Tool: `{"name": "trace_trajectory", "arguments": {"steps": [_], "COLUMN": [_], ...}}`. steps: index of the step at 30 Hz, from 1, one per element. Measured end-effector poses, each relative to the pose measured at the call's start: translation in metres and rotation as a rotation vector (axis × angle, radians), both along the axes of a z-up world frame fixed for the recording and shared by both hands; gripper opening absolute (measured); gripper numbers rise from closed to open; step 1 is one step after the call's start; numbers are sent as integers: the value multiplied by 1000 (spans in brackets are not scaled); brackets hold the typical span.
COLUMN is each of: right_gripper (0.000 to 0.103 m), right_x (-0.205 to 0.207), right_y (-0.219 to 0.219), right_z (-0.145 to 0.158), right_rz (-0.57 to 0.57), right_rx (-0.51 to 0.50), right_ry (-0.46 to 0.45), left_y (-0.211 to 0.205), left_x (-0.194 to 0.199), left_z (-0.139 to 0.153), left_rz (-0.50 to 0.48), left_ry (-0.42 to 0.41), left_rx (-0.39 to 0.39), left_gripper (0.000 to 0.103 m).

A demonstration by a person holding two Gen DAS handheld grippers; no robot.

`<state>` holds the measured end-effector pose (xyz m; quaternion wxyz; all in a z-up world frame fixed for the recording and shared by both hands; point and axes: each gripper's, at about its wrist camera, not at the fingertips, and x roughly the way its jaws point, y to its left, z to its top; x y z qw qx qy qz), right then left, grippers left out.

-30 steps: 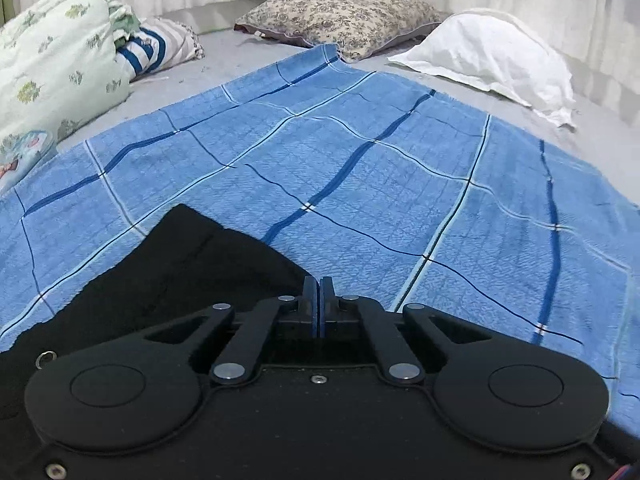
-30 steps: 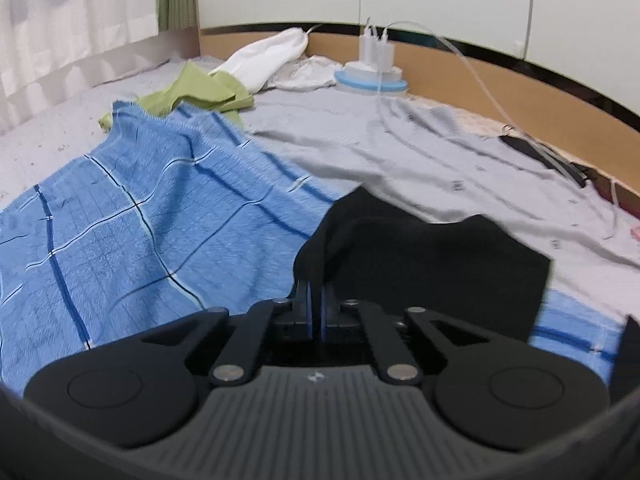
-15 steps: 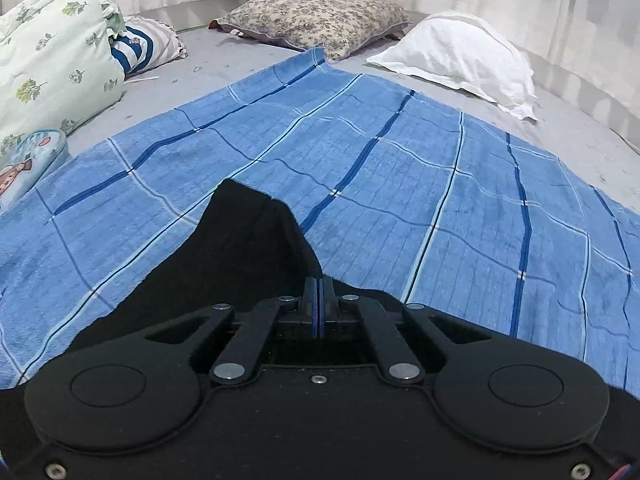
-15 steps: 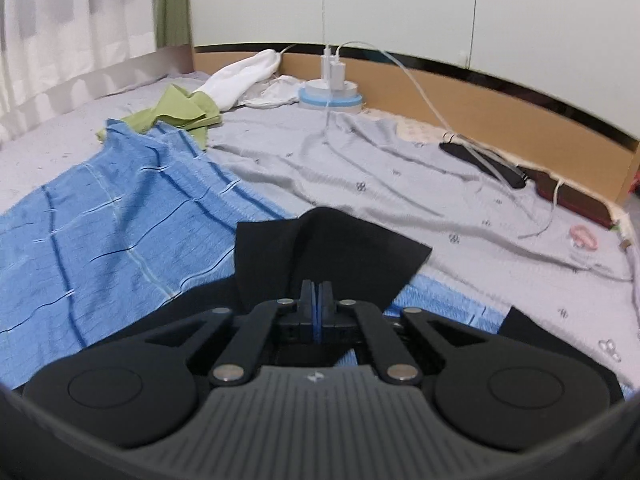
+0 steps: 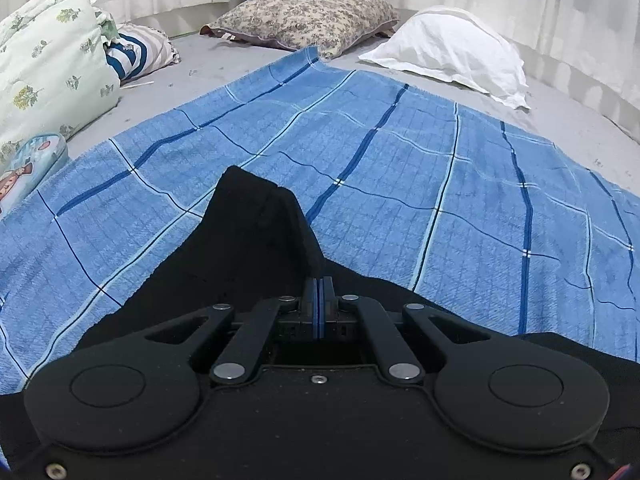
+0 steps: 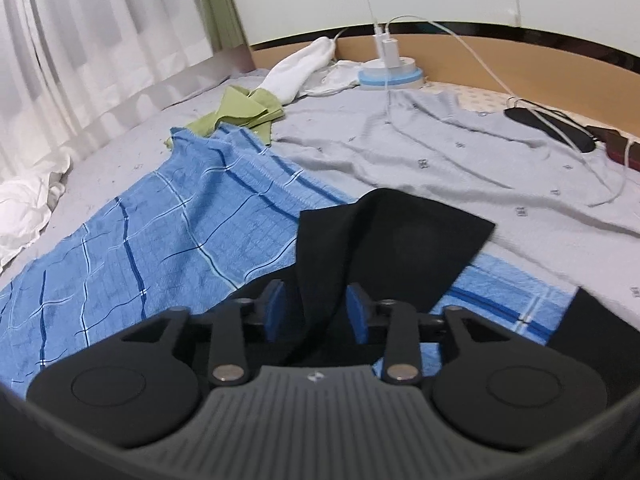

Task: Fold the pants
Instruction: 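Lift the cuffs with both tools and fold them over toward the waistband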

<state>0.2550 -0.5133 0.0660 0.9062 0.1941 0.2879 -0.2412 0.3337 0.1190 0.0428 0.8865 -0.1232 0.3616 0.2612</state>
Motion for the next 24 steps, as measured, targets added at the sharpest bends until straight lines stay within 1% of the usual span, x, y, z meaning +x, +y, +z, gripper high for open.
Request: {"name": "trace_trajectory", "arguments": {"steps": [2,3,6,10,15,16,18,21,22,23,24], "right_gripper": [71,73,74,77,78,78,78,78,76,55,12], "right_x": [3,4,4,7,20,23,32,54,62,68,71], "right_y": [-3,-6,-18,-28,-25,-23,-18,-5,0,2,5], "right_z": [-6,-9,-18,-26,-40,-43,-47,-51,-54,-56,-56], "right_rz": [-3,-14,-62,-90,-66,-62,-55,-41,-36,-40,-60], "right_rx": [45,77,169,206,225,218,160,9,-37,-62,-99], "right_ry": [-24,-38,-71,-100,-54,-44,-7,80,109,129,144], "left_y": [1,1,3,6,8,8,7,6,5,5,5], "left_x": [1,1,2,3,3,3,3,4,6,7,7], "left_z": [-2,-3,-3,-3,-5,-5,-5,-6,-7,-8,-9], "left_rz": [-4,-8,-13,-19,-25,-28,-35,-36,-33,-29,-24], "left_ry": [3,3,0,-6,-5,-7,-9,-5,-1,3,7], "left_rx": [1,1,-6,-18,-26,-25,-18,-11,-10,-11,-13], "left_gripper": [2,2,2,2,2,2,2,2,2,2,2]}}
